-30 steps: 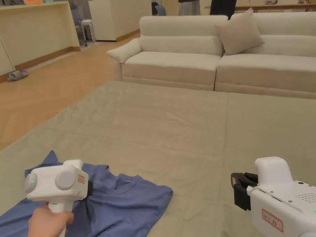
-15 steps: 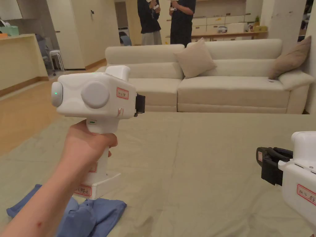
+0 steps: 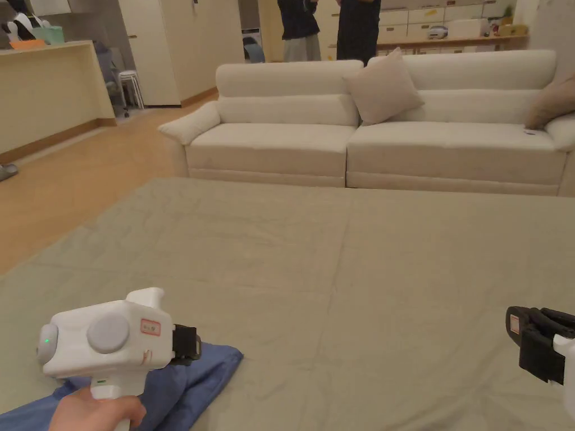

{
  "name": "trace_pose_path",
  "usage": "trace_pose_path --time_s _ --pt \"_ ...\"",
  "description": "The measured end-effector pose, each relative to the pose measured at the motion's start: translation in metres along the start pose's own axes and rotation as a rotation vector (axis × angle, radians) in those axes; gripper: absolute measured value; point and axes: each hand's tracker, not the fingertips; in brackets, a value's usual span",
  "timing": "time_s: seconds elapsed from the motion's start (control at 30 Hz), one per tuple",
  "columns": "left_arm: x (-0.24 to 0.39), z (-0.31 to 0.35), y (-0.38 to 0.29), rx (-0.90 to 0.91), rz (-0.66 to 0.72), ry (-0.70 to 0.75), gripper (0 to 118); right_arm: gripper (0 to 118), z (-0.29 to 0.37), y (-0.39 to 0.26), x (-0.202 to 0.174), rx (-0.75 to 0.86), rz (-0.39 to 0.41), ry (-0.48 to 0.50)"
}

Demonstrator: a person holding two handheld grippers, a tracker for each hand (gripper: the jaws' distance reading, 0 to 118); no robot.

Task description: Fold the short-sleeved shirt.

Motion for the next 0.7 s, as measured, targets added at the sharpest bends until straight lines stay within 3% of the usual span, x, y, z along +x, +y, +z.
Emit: trace_pose_path --time_s 0.03,0.07,0.1,0.2,0.3,0.4,0.43,0.47,0.5,0.53,0.6,0.63,0.7 --pt "-0.021 0.007 -0.004 0.033 0.006 0.034 87 0 -0.008 -0.002 -0.007 -0.007 0.004 0.004" --pt "-0.037 0.008 -0.004 0.061 -0.013 0.048 117 0 -0.015 -0.003 -0.012 -0.016 0.006 0.012" --pt "-0.056 0.013 -0.007 0.139 -0.010 0.067 116 0 -0.025 -0.003 -0.017 -0.026 0.004 0.015" --pt "-0.089 -0.002 0.000 0.088 0.032 0.133 116 0 -0.044 -0.009 -0.040 -0.050 0.006 0.027" --pt "-0.100 -0.037 0.000 -0.038 0.080 0.052 116 0 -0.060 -0.015 -0.058 -0.081 0.012 0.040" --pt "-0.082 -0.069 -0.013 -0.106 0.001 -0.020 116 0 -0.072 -0.021 -0.071 -0.108 0.029 0.042" --pt "-0.074 -0.077 -0.018 -0.135 -0.044 -0.007 112 0 -0.075 -0.022 -0.074 -0.118 0.033 0.038" --pt "-0.068 -0.087 -0.025 -0.178 -0.092 0.007 98 0 -0.076 -0.023 -0.076 -0.123 0.031 0.035" --pt "-0.064 -0.096 -0.032 -0.213 -0.119 0.025 56 0 -0.076 -0.023 -0.076 -0.127 0.024 0.037" --pt "-0.064 -0.104 -0.038 -0.257 -0.118 0.051 4 0 -0.076 -0.023 -0.076 -0.129 0.019 0.038" --pt "-0.077 -0.111 -0.051 -0.226 -0.188 0.156 3 0 -0.076 -0.023 -0.075 -0.131 0.017 0.026" --pt "-0.082 -0.105 -0.051 -0.158 -0.113 0.044 3 0 -0.074 -0.024 -0.073 -0.133 0.016 0.020" --pt "-0.094 -0.095 -0.046 -0.149 0.037 0.008 3 0 -0.074 -0.024 -0.068 -0.134 0.012 0.020"
